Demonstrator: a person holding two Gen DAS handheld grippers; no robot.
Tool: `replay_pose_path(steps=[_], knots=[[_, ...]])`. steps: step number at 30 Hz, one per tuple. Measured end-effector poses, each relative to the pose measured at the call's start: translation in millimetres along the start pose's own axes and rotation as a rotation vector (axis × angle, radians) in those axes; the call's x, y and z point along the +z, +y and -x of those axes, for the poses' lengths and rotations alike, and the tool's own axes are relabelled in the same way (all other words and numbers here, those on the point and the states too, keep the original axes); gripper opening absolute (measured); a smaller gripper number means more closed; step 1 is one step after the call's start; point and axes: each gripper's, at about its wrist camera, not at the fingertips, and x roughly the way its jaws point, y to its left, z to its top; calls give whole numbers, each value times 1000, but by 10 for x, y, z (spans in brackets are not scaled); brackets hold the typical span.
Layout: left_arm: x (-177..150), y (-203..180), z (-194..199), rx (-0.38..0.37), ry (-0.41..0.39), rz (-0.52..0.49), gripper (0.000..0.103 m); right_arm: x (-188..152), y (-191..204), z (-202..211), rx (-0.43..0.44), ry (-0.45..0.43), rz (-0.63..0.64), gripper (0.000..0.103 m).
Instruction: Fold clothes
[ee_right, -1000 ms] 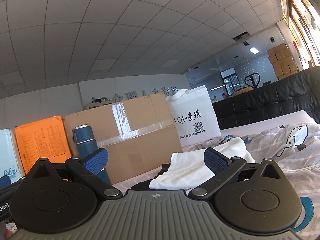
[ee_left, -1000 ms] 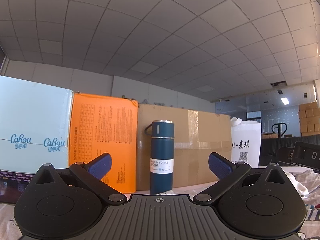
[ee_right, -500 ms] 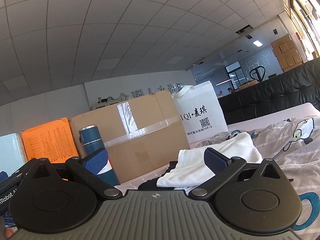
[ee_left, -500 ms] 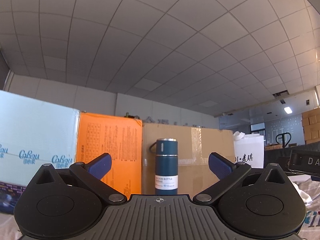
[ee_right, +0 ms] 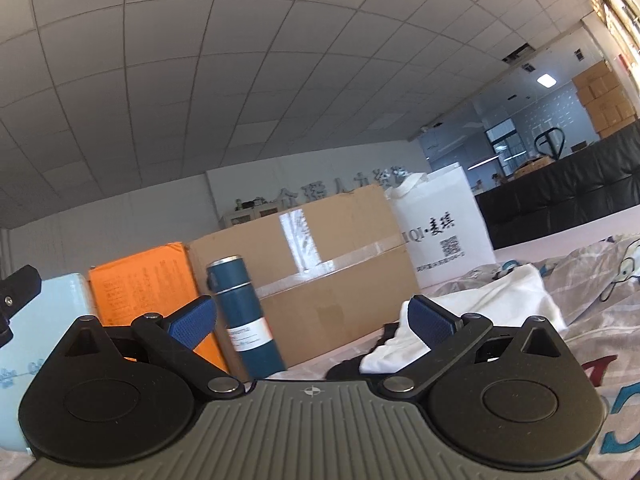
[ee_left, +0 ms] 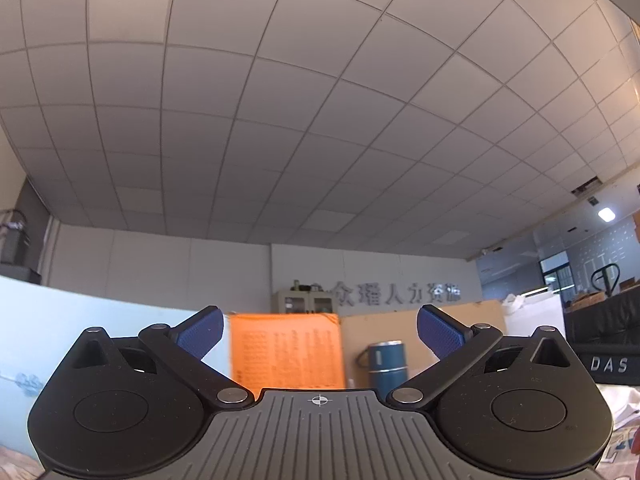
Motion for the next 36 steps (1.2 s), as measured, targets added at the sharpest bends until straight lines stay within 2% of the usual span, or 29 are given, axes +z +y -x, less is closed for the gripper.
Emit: replay_pose_path(steps=[6, 10, 15, 21, 24, 27, 29, 33, 36], knots=[[264, 391, 285, 119, -29, -52, 103, 138, 457, 131, 169, 78, -91, 103], [461, 730, 488, 224, -61, -57, 103, 234, 978, 177, 315, 102, -64, 103], [714, 1292, 673, 374, -72, -17, 103, 281, 1674, 280, 499, 143, -49, 103], [1043, 1953, 1002, 544, -115, 9, 103, 206, 2456, 481, 679, 177, -18, 103], [1167, 2471, 1235, 636, -137, 140, 103, 137, 2845, 591, 754, 227, 12, 103], [1131, 3087, 1538, 685, -126, 316, 103, 41, 3217, 695, 843, 284, 42, 103], [1027, 3435, 1723, 683, -112, 417, 103, -48, 3469, 777, 900, 311, 73, 103], [508, 3972, 2117, 662, -142, 656, 103, -269, 3984, 940, 1013, 364, 175, 103], [215, 4221, 2334, 683, -123, 755, 103, -545, 4351, 1020, 1108, 379, 283, 103]])
